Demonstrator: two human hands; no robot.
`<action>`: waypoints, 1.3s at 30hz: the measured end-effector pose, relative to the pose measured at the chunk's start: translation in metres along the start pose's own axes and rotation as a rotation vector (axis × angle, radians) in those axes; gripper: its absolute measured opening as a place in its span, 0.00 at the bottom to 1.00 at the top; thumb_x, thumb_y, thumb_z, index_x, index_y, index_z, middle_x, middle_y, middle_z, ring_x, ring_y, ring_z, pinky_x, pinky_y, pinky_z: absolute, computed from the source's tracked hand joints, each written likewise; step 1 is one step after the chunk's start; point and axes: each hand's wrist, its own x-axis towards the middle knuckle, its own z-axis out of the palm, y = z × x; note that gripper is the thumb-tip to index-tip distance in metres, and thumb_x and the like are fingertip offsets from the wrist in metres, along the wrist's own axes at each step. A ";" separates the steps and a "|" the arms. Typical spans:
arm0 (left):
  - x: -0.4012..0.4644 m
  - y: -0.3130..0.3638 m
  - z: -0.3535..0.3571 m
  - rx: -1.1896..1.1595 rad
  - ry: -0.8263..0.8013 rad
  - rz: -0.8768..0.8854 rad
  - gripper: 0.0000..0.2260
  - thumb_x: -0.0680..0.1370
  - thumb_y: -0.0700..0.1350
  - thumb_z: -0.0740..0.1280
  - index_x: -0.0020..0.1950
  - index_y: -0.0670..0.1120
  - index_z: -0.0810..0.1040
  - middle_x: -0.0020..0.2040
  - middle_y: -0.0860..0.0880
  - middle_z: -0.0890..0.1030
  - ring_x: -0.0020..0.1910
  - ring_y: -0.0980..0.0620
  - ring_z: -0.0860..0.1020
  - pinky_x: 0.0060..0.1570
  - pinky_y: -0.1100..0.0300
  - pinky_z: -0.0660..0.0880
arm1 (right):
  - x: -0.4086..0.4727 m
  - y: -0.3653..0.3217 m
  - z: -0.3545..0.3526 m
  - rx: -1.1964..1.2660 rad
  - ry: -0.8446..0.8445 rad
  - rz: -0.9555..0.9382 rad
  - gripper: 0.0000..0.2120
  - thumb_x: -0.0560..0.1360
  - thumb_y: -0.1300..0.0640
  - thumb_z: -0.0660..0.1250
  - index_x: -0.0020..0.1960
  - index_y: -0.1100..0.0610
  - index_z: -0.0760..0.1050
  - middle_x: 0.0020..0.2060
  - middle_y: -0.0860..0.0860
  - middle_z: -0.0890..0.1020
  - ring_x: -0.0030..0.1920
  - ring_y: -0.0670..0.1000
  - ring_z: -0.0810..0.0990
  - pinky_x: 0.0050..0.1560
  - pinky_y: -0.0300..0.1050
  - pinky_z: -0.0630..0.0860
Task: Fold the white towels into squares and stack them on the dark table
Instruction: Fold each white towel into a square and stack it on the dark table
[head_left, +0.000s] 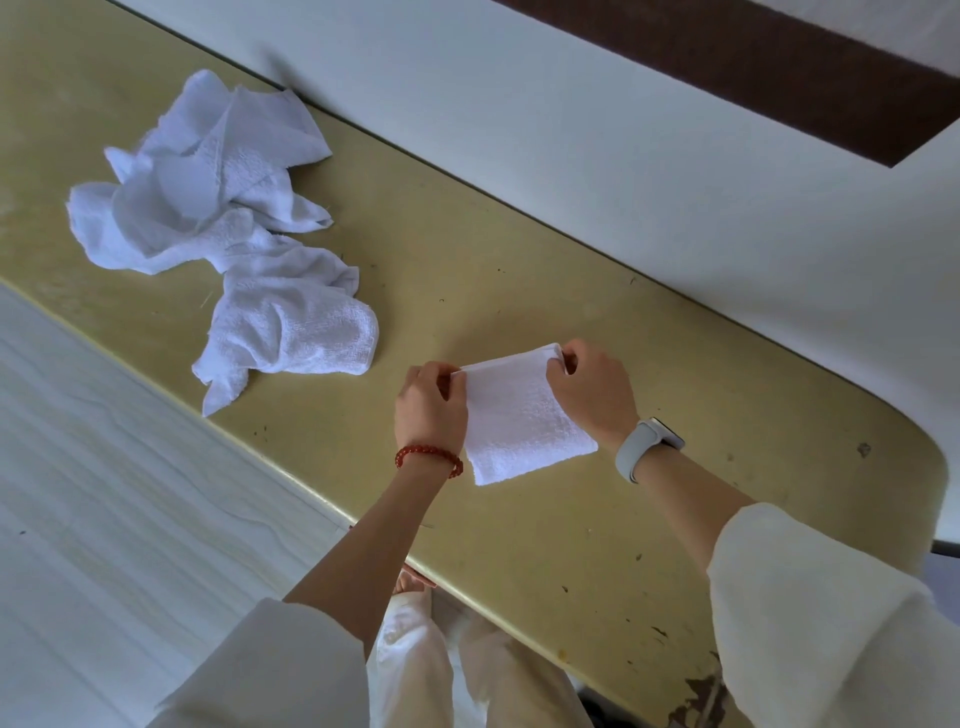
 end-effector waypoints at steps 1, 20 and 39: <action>0.001 0.000 0.000 0.012 0.004 0.001 0.07 0.77 0.42 0.63 0.50 0.42 0.78 0.50 0.46 0.77 0.43 0.50 0.74 0.43 0.62 0.67 | 0.001 0.000 0.000 0.000 0.002 0.005 0.10 0.77 0.56 0.58 0.38 0.58 0.68 0.26 0.47 0.67 0.30 0.52 0.67 0.32 0.44 0.62; 0.006 0.015 -0.011 -0.006 0.002 -0.102 0.12 0.79 0.48 0.60 0.59 0.44 0.70 0.38 0.53 0.75 0.41 0.51 0.75 0.41 0.59 0.68 | -0.012 0.002 -0.008 0.128 0.130 0.026 0.16 0.77 0.53 0.59 0.61 0.60 0.67 0.45 0.52 0.73 0.44 0.52 0.74 0.45 0.49 0.74; -0.046 -0.011 -0.018 -0.263 -0.330 -0.209 0.18 0.76 0.42 0.65 0.64 0.44 0.67 0.39 0.50 0.79 0.40 0.53 0.77 0.40 0.63 0.72 | -0.045 0.011 0.008 -0.659 -0.331 -0.532 0.36 0.70 0.43 0.28 0.76 0.51 0.45 0.75 0.58 0.43 0.75 0.58 0.38 0.71 0.48 0.33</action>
